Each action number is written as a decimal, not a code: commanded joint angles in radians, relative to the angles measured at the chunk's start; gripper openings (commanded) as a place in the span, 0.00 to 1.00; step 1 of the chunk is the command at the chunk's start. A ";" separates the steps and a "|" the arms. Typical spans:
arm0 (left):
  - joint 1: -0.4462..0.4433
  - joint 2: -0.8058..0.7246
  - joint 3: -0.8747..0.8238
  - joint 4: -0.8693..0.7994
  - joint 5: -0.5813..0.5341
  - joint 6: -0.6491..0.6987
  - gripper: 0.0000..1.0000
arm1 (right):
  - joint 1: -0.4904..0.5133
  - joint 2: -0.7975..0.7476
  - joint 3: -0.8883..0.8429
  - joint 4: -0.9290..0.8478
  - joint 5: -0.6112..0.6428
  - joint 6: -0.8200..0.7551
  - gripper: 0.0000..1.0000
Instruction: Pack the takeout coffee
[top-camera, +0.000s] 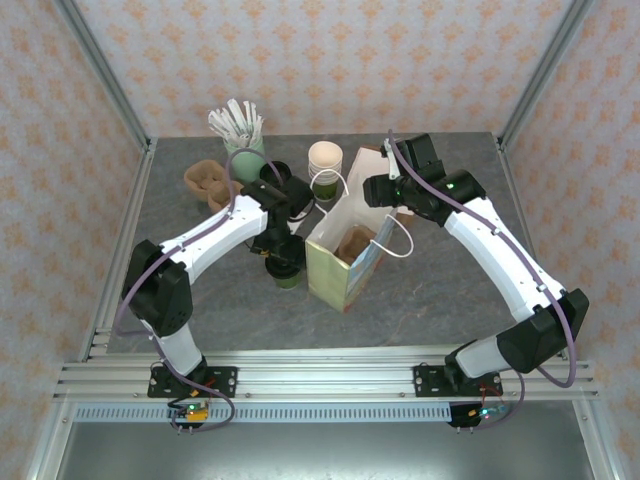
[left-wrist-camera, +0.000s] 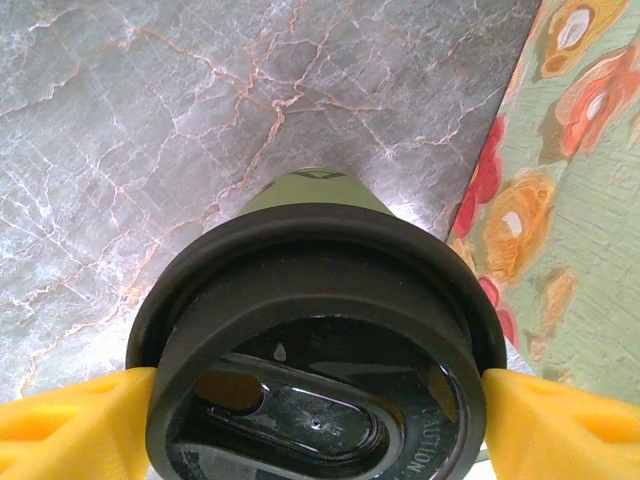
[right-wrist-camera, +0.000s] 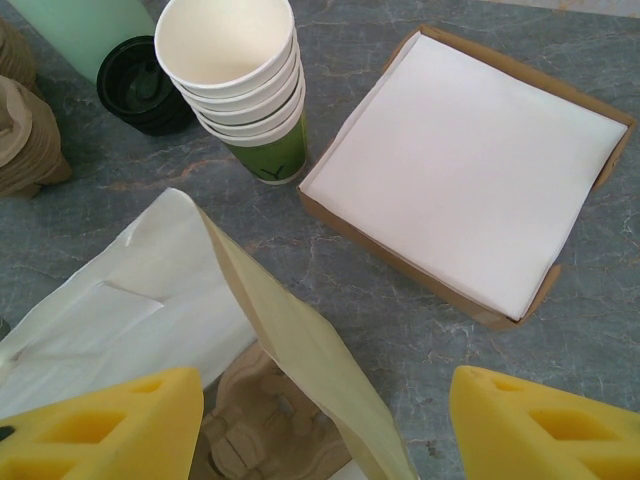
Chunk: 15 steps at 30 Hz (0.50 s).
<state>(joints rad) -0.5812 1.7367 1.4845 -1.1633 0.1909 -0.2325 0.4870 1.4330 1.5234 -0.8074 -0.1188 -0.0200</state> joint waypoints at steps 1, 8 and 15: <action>-0.006 0.008 0.020 -0.025 -0.030 0.022 0.80 | -0.007 -0.022 -0.015 0.007 0.021 0.013 0.67; -0.006 0.006 0.025 -0.023 -0.034 0.018 0.80 | -0.008 -0.022 -0.014 0.008 0.017 0.013 0.67; -0.006 0.009 0.028 -0.013 -0.036 0.015 0.80 | -0.008 -0.021 -0.017 0.006 0.010 0.018 0.67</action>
<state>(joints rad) -0.5812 1.7374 1.4860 -1.1633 0.1791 -0.2329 0.4870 1.4330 1.5154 -0.8074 -0.1196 -0.0196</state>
